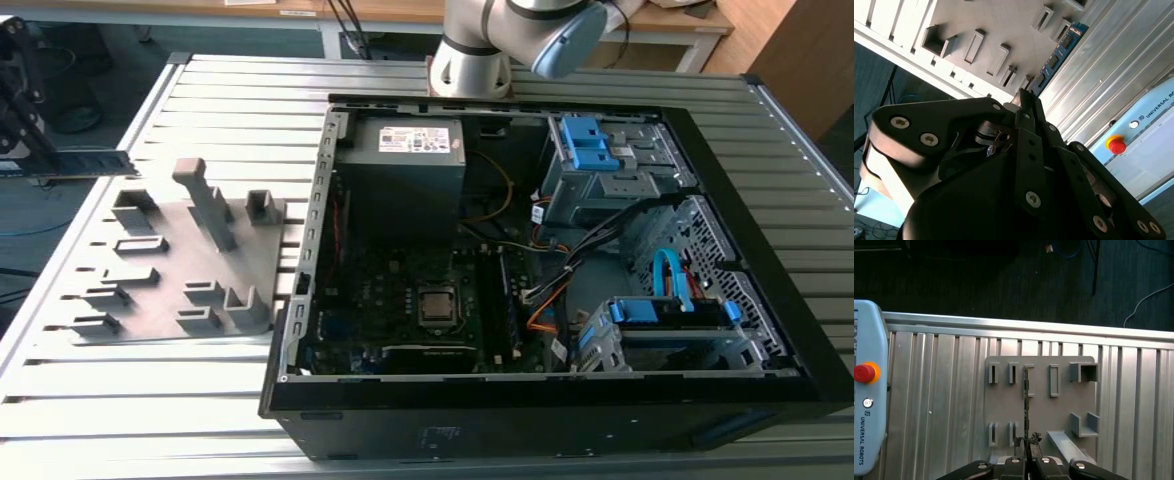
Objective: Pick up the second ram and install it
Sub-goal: 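Pick up the second ram and move it above second insertion slot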
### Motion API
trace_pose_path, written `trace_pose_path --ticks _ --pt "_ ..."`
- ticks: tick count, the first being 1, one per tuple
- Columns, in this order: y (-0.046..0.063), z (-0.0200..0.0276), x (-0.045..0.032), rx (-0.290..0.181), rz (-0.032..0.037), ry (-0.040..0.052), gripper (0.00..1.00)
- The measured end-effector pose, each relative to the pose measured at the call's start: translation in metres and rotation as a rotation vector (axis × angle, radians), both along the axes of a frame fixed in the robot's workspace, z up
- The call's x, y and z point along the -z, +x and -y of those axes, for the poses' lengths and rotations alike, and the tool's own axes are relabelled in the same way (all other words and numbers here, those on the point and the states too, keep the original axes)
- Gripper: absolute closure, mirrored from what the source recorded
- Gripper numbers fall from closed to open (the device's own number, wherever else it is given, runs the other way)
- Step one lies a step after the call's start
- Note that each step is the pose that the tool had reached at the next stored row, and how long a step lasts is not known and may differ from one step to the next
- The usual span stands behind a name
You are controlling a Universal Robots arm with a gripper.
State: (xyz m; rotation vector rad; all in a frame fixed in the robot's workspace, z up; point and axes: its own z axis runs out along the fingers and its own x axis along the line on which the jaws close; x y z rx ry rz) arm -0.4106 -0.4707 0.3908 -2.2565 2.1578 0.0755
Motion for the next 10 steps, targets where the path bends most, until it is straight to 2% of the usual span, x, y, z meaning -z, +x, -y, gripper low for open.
trace_pose_path --ticks 10 --pt "0.024 -0.0002 0.0005 0.000 0.0001 0.0001 0.86"
